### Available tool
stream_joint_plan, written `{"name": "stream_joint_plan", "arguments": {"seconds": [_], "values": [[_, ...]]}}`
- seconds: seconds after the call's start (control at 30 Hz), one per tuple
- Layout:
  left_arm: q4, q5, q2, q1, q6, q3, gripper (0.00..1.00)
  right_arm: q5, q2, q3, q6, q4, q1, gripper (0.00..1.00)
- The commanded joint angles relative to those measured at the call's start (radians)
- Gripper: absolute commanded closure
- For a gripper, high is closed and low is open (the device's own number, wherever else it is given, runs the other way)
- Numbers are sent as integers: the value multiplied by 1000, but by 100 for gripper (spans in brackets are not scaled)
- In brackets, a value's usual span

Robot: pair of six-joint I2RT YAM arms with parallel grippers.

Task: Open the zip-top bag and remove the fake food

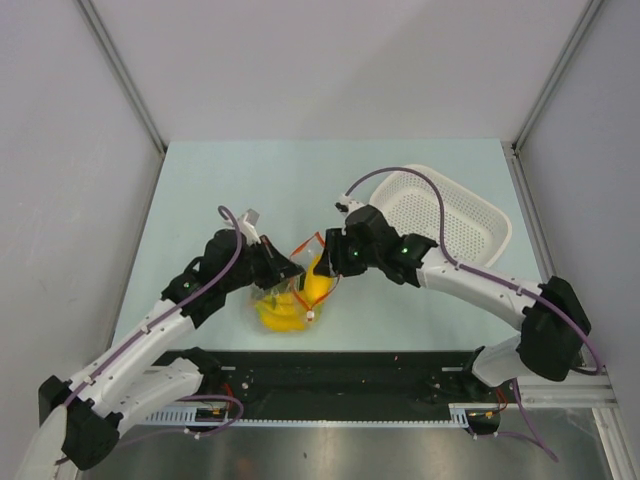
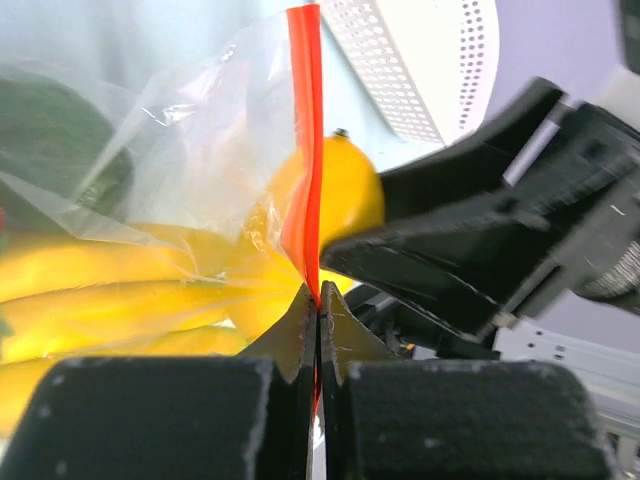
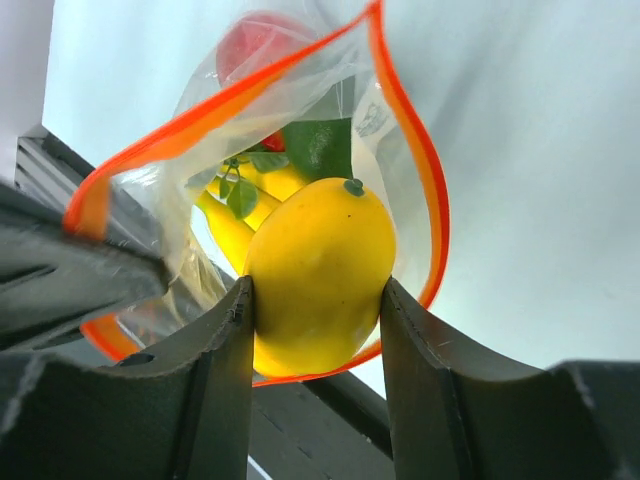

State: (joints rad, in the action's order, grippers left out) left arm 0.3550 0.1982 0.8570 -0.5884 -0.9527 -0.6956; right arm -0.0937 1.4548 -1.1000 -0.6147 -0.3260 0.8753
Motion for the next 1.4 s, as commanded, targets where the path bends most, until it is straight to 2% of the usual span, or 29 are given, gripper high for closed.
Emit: {"name": "stream_joint_plan", "arguments": {"seconds": [0.0, 0.23, 0.37, 0.43, 0.47, 0.7, 0.83, 0.93, 1.13, 1.17, 1.23, 1.27, 1.33, 1.37], "values": [[-83, 93, 48, 9, -38, -100, 100, 133, -122, -115, 108, -120, -18, 100], [-54, 130, 109, 12, -80, -211, 100, 169, -209, -262, 135, -294, -258, 100], [-19, 133, 134, 18, -80, -211, 100, 186, -211, -278, 125, -329, -456, 100], [-7, 138, 143, 27, -77, -217, 100, 186, -192, -276, 115, -338, -516, 100], [-2, 138, 148, 29, -70, -220, 100, 193, -176, -276, 110, -344, -582, 100], [-25, 187, 189, 32, -86, -238, 100, 279, 2, -276, 138, -410, -806, 98], [7, 196, 227, 33, -44, -310, 100, 305, 116, -278, 184, -395, -868, 95], [24, 202, 235, 33, -21, -334, 100, 318, 174, -276, 219, -424, -920, 89], [-19, 207, 218, 32, -32, -312, 100, 311, 272, -276, 257, -462, -932, 70], [-21, 210, 224, 33, -34, -311, 100, 308, 288, -276, 260, -466, -932, 60], [-33, 214, 228, 33, -37, -306, 100, 313, 297, -276, 260, -463, -932, 49], [-40, 214, 231, 33, -38, -306, 100, 318, 299, -276, 257, -467, -932, 37], [-42, 205, 228, 33, -40, -309, 100, 334, 291, -276, 251, -472, -923, 20], [-39, 199, 226, 33, -40, -312, 100, 345, 286, -279, 245, -482, -911, 5]]}}
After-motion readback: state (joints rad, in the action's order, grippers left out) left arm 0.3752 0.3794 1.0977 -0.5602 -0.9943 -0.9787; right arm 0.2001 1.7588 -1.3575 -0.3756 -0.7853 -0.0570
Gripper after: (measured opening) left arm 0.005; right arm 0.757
